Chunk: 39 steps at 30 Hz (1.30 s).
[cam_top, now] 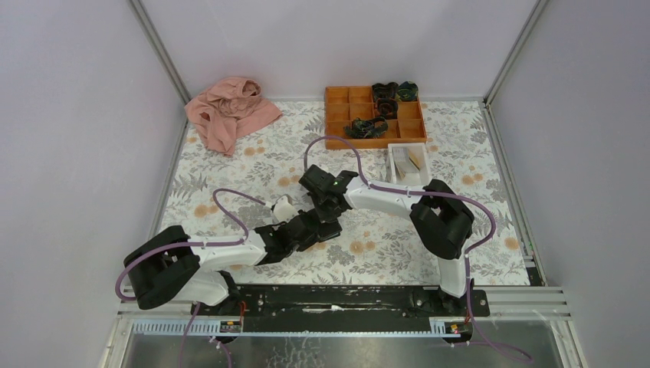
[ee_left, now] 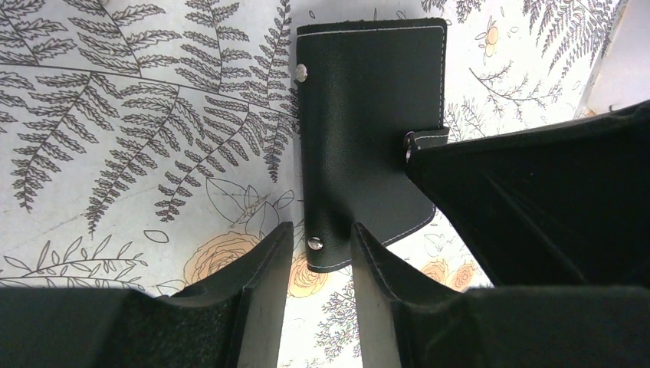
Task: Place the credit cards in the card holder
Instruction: Close the card holder at the center of the board.
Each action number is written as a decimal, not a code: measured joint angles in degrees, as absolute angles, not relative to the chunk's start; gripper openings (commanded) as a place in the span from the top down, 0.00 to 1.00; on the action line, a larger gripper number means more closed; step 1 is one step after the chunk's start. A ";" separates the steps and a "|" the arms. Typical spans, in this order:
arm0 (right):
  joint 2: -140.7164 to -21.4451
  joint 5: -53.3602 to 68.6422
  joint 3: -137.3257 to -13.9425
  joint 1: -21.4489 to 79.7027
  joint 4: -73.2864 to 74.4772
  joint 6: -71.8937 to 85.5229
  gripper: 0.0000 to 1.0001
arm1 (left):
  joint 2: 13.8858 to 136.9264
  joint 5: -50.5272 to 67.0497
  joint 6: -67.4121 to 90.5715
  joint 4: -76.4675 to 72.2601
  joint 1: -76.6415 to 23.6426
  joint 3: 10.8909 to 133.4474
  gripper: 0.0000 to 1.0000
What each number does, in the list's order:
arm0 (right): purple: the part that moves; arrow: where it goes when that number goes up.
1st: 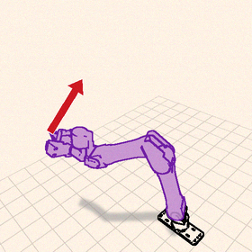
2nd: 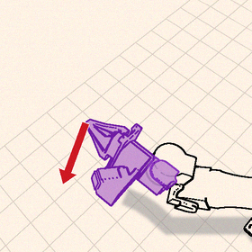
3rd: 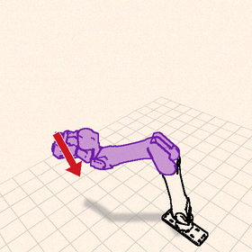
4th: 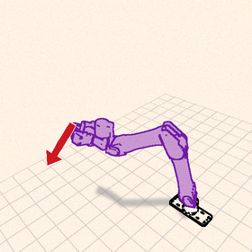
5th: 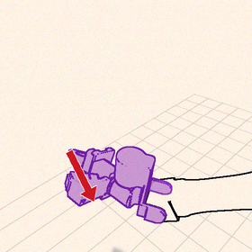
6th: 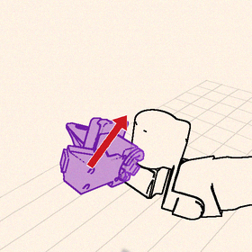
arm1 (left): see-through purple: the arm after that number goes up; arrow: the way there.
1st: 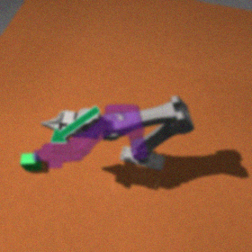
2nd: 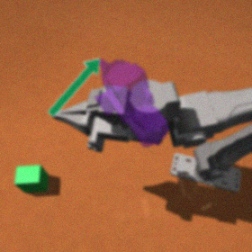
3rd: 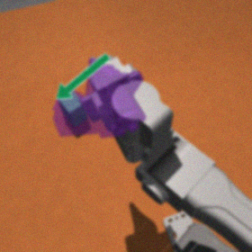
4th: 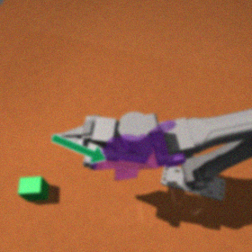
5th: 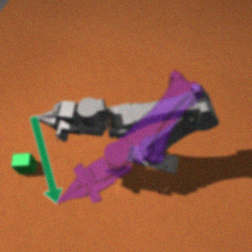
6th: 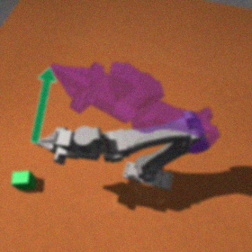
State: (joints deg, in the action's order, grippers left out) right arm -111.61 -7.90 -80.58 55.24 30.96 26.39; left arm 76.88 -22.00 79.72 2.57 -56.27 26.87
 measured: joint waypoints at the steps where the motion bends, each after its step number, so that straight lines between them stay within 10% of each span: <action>1: -111.63 -7.90 -80.58 55.24 30.96 26.39 1.00 | 76.88 -21.98 79.61 2.55 -56.27 26.87 0.58; 39: -114.19 -8.03 -83.46 55.24 30.30 26.37 1.00 | 76.97 -21.45 77.41 1.93 -55.83 26.74 0.58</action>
